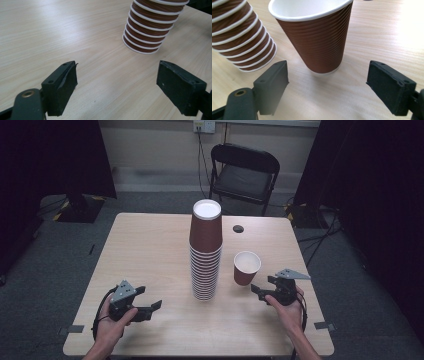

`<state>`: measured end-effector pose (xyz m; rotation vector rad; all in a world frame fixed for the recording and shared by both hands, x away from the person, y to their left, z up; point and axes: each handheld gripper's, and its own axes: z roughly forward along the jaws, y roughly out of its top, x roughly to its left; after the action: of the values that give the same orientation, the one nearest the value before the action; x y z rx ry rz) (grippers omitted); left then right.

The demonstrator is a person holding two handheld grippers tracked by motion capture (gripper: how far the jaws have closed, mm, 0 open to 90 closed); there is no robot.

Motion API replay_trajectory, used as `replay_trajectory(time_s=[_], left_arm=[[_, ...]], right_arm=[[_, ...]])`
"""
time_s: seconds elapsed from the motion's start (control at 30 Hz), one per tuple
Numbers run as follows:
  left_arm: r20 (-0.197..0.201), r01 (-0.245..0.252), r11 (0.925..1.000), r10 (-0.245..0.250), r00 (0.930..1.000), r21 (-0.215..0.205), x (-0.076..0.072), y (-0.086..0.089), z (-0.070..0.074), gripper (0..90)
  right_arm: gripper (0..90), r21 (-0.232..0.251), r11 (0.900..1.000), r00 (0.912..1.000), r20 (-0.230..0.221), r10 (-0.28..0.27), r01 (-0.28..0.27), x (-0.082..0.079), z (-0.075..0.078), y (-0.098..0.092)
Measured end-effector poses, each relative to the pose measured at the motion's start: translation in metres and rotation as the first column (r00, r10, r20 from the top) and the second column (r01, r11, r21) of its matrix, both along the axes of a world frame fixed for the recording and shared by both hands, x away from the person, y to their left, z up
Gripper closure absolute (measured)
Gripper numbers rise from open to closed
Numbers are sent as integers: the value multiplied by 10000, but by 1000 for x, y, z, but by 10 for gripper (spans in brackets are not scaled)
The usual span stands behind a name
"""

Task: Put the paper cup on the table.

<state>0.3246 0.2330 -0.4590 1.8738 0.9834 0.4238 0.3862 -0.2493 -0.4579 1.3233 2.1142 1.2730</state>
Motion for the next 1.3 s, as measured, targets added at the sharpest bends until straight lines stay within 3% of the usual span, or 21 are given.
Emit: replay_trajectory(time_s=[0.3, 0.5, 0.57, 0.83, 0.87, 0.93, 1.1, 1.13, 1.3], left_arm=[[-42, -298, 9995, 299, 9995, 131, 2, 2, 3, 172], [-67, -189, 9992, 191, 9998, 364, 2, -1, 6, 172], [-28, -125, 9983, 127, 9999, 571, 0, 0, 6, 174], [-153, -149, 9980, 159, 9998, 618, -8, 4, 5, 173], [-154, -364, 9962, 377, 9992, 788, -12, 6, 4, 174], [-164, -495, 9968, 506, 9986, 624, -15, 10, 3, 174], [-134, -786, 9955, 794, 9968, 531, -18, 18, 3, 174], [-191, -1141, 9914, 1155, 9931, 640, -18, 23, 4, 177], [-429, -1066, 9935, 1083, 9932, 401, -22, 32, 3, 179]], right_arm=[[178, 284, 9995, 9999, 66, -135, 133, -27, 13, -9], [179, 275, 9995, 9998, 129, -177, 173, -44, 17, -14], [180, 179, 9996, 9996, 138, -227, 225, -50, 19, -17], [178, 292, 9989, 9992, 97, -380, 377, -76, 24, -28], [178, 315, 9986, 9990, 143, -435, 430, -80, 25, -30], [178, 406, 9979, 9986, 129, -516, 510, -87, 27, -34], [178, 554, 9958, 9972, 101, -740, 733, -102, 25, -41], [178, 574, 9943, 9959, 23, -904, 901, -109, 19, -44], [180, 461, 9931, 9942, -87, -1073, 1076, -115, 9, -50]])
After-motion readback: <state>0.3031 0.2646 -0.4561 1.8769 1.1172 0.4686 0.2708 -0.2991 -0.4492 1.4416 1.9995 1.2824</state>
